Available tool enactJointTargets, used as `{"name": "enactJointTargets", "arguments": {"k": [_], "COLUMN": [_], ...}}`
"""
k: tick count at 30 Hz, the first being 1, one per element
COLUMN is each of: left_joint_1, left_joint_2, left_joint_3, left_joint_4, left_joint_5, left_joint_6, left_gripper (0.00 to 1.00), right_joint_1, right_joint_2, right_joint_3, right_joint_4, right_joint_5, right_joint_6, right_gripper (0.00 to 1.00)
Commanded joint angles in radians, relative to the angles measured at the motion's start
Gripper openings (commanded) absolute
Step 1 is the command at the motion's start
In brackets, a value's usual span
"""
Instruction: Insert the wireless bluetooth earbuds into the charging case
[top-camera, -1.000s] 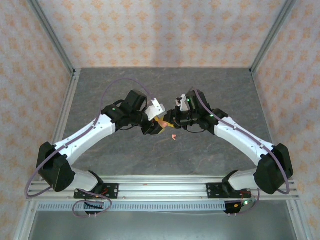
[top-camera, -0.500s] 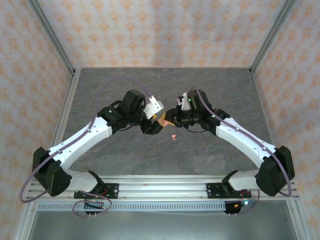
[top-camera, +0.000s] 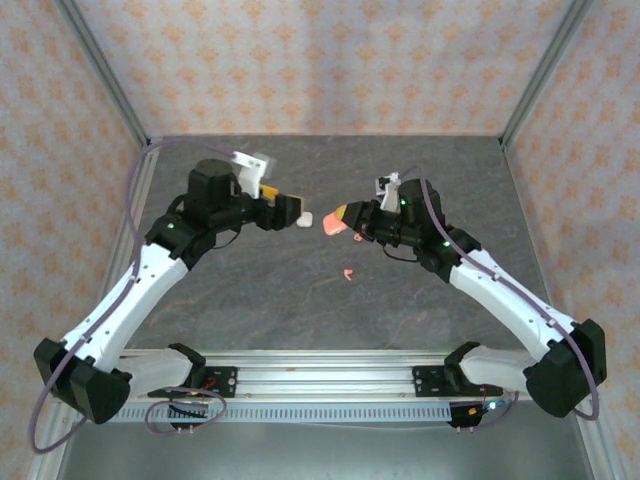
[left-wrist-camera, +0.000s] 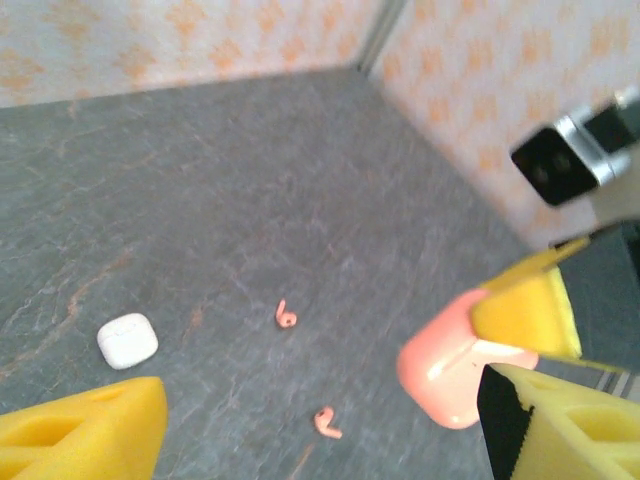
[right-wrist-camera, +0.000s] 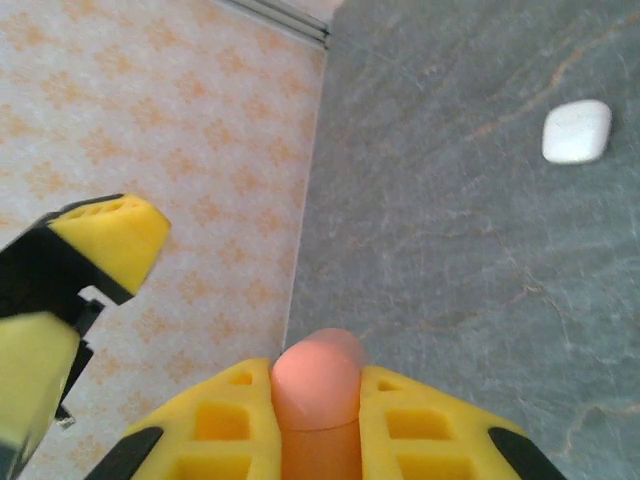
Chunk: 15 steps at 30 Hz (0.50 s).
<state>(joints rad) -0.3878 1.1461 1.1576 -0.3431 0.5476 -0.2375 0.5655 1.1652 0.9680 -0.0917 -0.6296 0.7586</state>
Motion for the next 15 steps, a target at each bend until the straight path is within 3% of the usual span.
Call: {"name": "enactJointTargets", "arguments": {"k": [1, 8, 15], "left_joint_1": [0.019, 0.021, 0.019], "left_joint_2": [-0.052, -0.054, -0.030], "left_joint_3": [-0.069, -0.172, -0.193], "left_joint_4": [0.196, 0.523, 0.676], "left_joint_5": [0.103, 0.201, 0.251], "left_joint_6": [-0.267, -0.591, -0.706], "left_gripper": [0.81, 0.77, 0.76], "right_joint_1": [-0.009, -0.012, -0.014], "right_joint_2": [-0.036, -0.018, 0.042], "right_joint_3": [-0.025, -0.061, -0.051], "right_joint_4": [0.191, 0.459, 0.663], "right_joint_5": [0.021, 0.005, -0.051], "right_joint_6": [0.006, 0.103, 0.235], "right_gripper": [0.01, 0.01, 0.01]}}
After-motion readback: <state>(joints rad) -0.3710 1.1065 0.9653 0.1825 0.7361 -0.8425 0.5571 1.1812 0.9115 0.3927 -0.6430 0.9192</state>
